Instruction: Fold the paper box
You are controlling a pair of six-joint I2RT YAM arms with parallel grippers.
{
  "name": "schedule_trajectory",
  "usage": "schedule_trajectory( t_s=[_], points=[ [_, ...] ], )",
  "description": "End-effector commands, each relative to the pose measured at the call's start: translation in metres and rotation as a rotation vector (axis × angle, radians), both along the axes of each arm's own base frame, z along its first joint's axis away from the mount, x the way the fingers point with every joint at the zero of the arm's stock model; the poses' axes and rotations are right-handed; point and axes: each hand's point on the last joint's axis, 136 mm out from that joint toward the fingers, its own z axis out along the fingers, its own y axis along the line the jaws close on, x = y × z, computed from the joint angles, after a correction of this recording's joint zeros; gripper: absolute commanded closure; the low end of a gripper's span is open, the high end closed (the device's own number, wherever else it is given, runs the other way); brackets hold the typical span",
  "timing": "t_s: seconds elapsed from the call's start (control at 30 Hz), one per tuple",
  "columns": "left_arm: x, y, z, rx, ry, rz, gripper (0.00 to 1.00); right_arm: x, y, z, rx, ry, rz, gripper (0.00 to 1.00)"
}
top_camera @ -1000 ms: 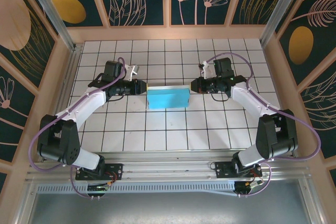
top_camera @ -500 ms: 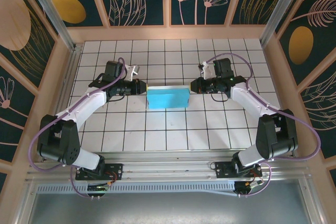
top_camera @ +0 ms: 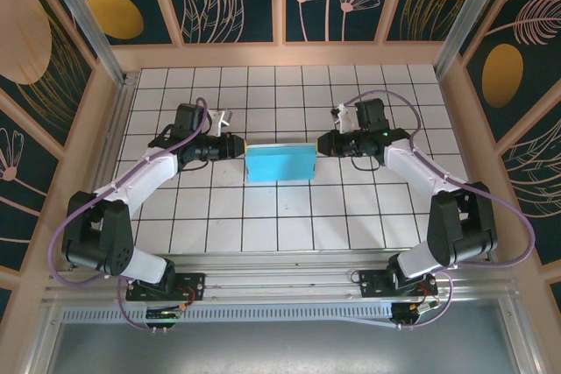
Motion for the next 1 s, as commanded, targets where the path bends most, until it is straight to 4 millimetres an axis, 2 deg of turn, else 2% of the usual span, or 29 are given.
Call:
schedule_trajectory(
  t_s=[0.0,0.5,0.83,0.97],
  points=[
    [-0.01,-0.003,-0.004,-0.019,0.03,-0.01,0.83,-0.007,0.002,-0.006,-0.007,0.015,0.003,0.9],
    [-0.01,-0.001,-0.006,-0.015,0.04,-0.001,0.81,-0.01,0.0,-0.013,-0.015,0.031,-0.002,0.9],
    [-0.011,-0.001,0.004,-0.027,0.027,0.005,0.71,-0.007,-0.005,-0.002,-0.019,-0.004,-0.028,0.79],
    [-0.012,-0.001,0.01,-0.032,0.015,0.008,0.69,-0.006,-0.006,0.008,-0.003,-0.032,-0.036,0.76]
  ],
)
